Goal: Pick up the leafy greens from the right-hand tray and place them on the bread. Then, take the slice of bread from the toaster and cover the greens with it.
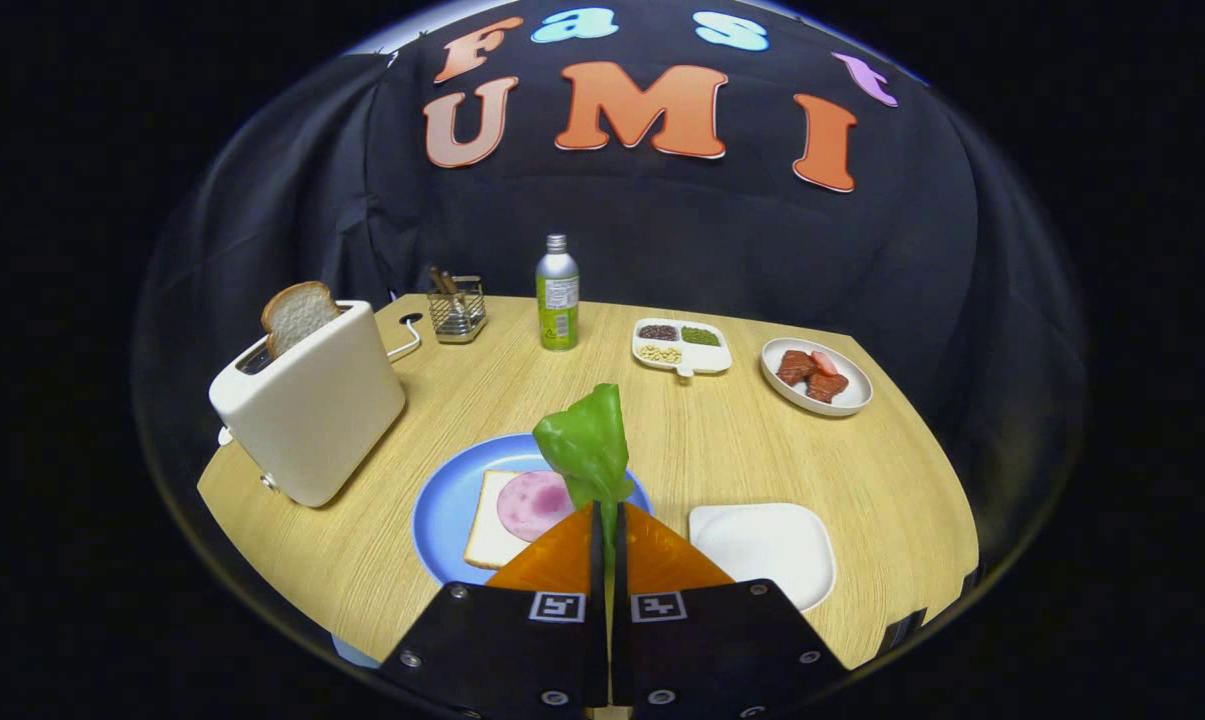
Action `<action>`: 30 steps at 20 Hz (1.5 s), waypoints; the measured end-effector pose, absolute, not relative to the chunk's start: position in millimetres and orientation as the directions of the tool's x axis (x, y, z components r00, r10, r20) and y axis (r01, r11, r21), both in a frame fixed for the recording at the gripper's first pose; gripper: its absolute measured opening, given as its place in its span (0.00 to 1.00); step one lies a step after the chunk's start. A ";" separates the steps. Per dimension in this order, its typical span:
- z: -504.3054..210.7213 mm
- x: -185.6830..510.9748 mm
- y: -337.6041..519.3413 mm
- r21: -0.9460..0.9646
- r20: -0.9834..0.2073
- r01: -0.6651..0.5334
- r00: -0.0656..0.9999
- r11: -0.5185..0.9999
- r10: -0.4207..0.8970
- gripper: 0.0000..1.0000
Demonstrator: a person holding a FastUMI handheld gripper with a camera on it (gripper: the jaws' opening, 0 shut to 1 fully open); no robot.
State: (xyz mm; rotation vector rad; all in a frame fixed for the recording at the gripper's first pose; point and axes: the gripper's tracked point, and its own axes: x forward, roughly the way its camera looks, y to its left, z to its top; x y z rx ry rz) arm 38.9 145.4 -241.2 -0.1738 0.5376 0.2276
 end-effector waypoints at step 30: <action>-259.9 66.8 187.5 -0.167 -0.548 -0.262 0.826 0.950 0.132 0.98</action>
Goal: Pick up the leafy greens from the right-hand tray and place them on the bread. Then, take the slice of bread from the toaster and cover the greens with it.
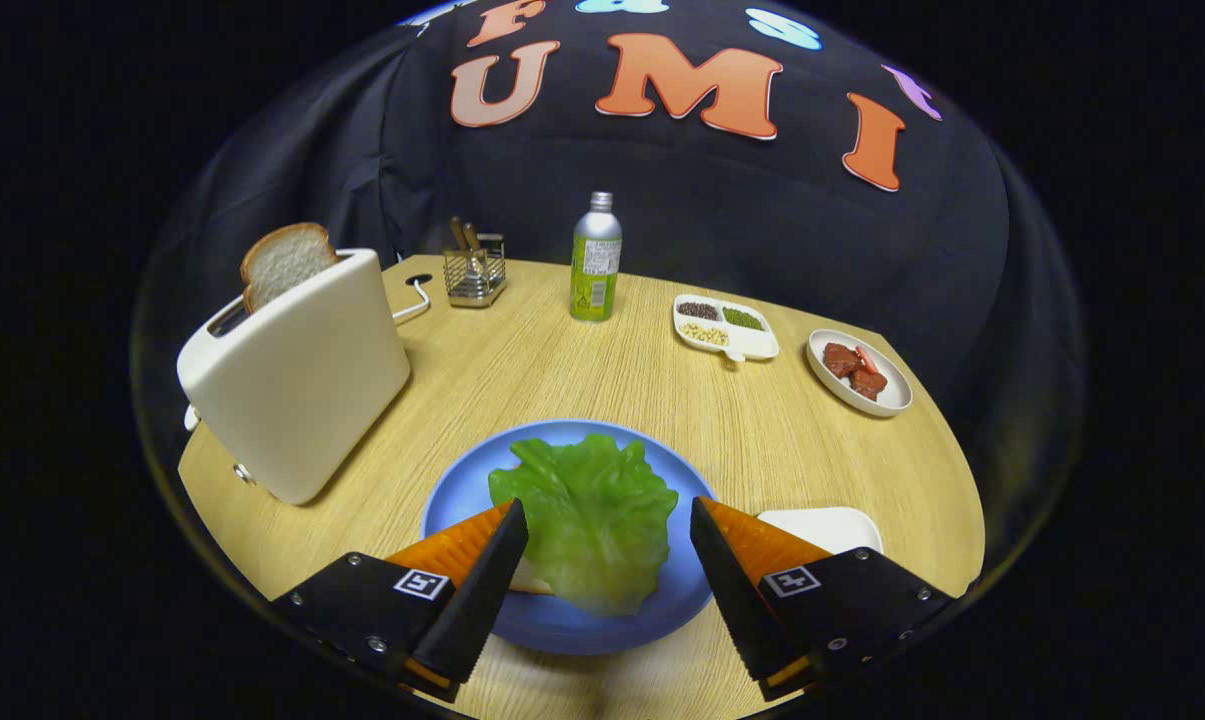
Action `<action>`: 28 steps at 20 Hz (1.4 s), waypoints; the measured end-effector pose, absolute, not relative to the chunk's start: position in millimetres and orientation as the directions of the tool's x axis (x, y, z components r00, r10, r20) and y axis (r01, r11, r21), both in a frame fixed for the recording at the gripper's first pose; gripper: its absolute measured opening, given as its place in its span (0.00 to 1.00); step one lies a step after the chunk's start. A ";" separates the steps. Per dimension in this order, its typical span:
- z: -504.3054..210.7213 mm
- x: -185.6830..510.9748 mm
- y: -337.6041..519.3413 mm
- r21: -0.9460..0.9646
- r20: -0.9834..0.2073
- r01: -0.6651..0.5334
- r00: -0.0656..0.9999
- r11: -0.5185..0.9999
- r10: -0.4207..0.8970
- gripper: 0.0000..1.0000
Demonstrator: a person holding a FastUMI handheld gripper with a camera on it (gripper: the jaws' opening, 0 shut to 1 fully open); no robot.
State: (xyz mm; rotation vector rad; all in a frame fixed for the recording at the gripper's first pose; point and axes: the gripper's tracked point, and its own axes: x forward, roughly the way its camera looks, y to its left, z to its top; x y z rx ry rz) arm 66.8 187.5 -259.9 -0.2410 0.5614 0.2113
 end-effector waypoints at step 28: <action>-108.7 61.3 449.0 -0.178 -0.315 -0.434 0.875 0.883 0.367 0.98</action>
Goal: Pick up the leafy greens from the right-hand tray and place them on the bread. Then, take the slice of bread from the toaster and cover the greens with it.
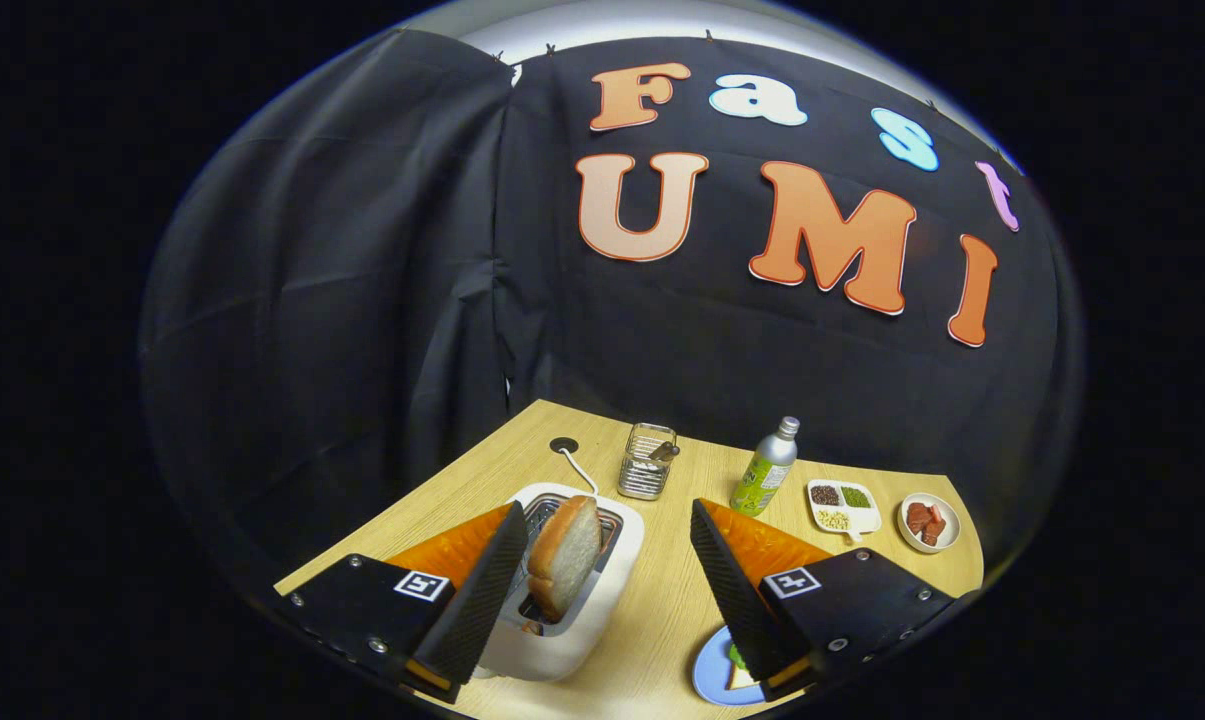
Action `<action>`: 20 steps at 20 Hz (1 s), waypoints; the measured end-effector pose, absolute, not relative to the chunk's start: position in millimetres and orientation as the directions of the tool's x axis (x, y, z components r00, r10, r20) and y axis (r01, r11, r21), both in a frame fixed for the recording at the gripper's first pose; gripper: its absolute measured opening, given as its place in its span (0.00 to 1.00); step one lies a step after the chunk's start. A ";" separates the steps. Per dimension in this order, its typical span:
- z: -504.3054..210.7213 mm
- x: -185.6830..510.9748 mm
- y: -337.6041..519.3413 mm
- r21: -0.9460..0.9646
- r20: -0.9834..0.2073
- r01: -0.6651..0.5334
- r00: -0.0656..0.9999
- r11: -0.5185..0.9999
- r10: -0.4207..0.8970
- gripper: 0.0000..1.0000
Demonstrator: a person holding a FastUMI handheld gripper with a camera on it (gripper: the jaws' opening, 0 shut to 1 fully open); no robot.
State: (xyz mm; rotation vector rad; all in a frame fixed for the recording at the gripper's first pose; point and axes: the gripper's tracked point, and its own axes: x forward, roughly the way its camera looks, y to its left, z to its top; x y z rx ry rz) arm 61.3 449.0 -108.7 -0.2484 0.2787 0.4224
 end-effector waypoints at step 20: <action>-153.7 67.1 476.4 -0.159 -0.419 -0.418 0.849 0.895 0.322 0.07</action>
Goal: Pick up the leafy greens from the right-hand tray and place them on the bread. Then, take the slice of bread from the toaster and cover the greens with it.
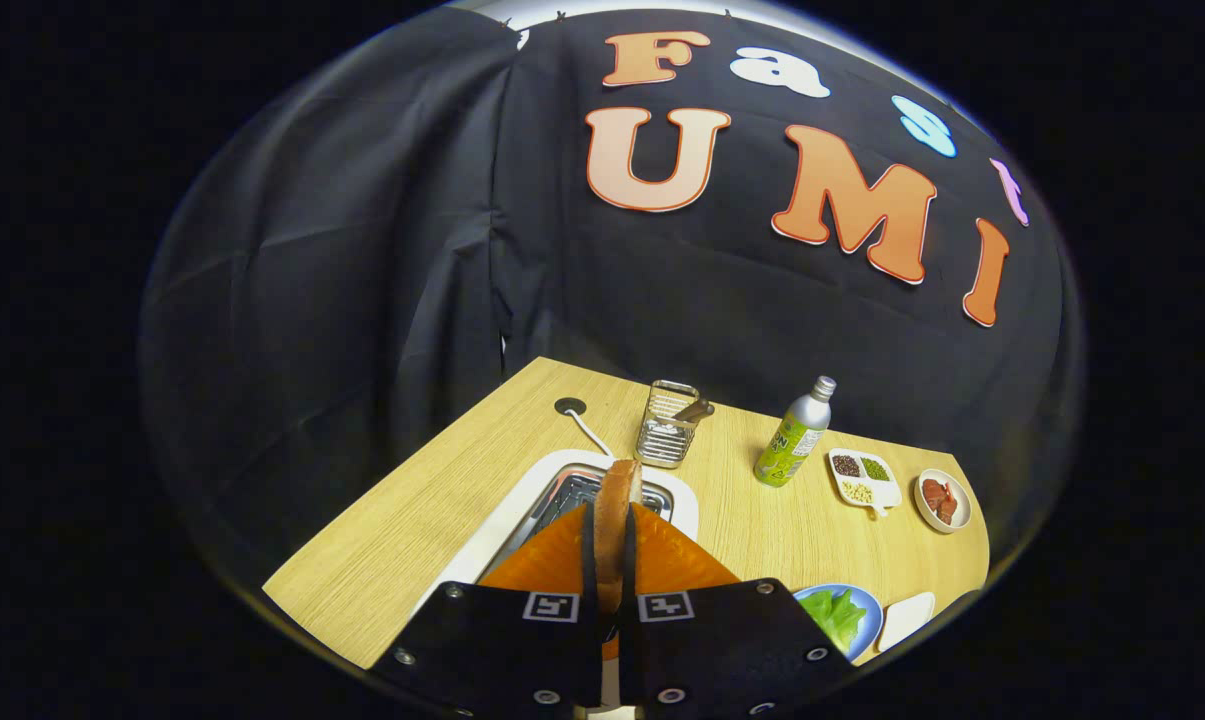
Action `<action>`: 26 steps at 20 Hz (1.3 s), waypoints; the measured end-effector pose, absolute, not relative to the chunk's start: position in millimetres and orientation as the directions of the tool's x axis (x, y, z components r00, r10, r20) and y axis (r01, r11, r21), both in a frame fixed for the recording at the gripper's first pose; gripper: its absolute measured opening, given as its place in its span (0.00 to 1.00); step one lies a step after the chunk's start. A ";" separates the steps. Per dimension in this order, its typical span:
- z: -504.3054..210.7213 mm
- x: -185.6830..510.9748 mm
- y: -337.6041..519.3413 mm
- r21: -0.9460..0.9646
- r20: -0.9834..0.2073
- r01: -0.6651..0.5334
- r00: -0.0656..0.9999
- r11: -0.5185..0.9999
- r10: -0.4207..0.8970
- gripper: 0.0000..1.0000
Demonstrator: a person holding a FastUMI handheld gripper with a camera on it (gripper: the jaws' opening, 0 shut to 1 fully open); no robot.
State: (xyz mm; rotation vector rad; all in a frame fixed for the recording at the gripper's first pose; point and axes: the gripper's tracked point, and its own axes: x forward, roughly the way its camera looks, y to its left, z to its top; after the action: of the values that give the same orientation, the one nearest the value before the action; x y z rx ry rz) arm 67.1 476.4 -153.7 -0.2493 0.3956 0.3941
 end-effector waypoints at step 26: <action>-75.7 72.1 373.6 -0.104 -0.332 -0.350 0.895 0.931 0.299 0.07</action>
State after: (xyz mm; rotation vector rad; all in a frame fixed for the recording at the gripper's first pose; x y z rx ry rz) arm 72.1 373.6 -75.7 -0.1627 0.3172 0.3377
